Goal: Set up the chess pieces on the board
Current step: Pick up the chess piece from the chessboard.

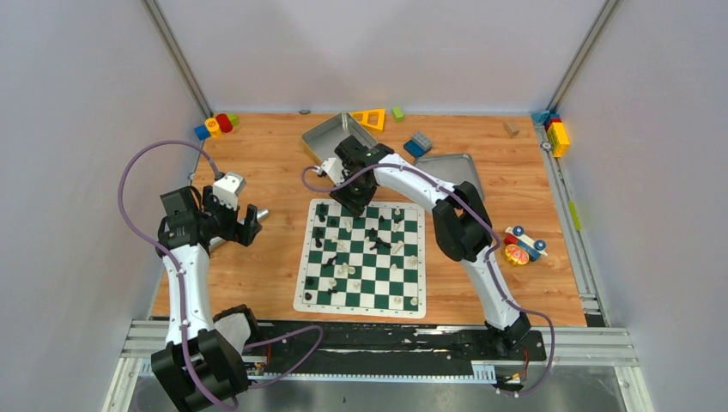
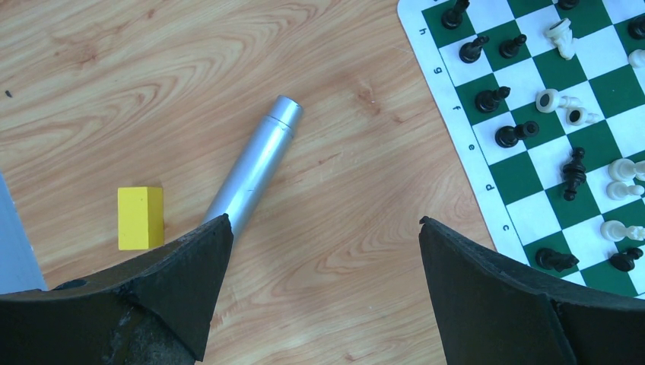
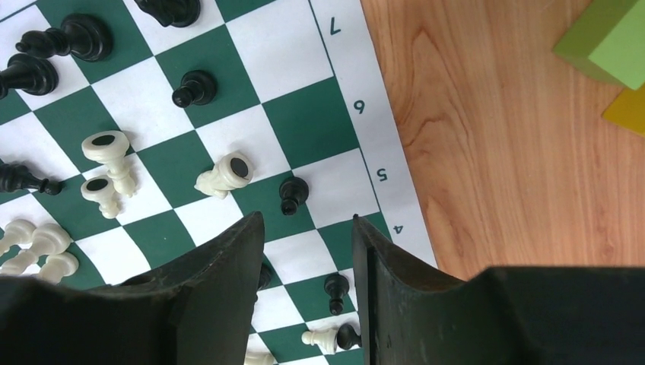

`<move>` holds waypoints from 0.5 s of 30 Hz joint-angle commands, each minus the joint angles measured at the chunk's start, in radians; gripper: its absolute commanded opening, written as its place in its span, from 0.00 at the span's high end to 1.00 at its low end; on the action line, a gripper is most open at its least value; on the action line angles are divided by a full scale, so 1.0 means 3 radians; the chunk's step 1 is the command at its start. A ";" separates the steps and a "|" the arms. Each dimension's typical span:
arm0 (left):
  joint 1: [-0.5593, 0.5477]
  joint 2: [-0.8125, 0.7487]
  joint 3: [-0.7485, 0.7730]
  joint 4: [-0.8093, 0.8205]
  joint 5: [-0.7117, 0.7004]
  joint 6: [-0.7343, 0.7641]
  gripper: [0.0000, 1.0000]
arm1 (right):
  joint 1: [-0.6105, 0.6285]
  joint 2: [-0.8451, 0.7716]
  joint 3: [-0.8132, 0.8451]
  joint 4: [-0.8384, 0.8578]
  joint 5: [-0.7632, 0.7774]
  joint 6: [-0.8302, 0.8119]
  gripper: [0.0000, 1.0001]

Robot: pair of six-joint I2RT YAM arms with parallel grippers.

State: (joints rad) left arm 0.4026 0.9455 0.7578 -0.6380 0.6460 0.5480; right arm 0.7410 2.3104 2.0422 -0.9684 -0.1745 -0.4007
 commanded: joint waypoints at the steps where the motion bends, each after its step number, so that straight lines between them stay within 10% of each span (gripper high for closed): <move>1: 0.0028 -0.0035 0.0024 0.0034 0.0063 0.0010 0.00 | 0.0014 0.0073 0.0018 0.0069 -0.0094 0.0058 0.54; 15: 0.0028 -0.0034 -0.0004 0.0041 0.0045 0.0024 0.00 | 0.0023 0.0190 0.0090 0.0065 -0.0113 0.0053 0.70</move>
State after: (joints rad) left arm 0.4026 0.9455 0.7578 -0.6380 0.6460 0.5484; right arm 0.7422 2.3550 2.0422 -0.9680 -0.1932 -0.3935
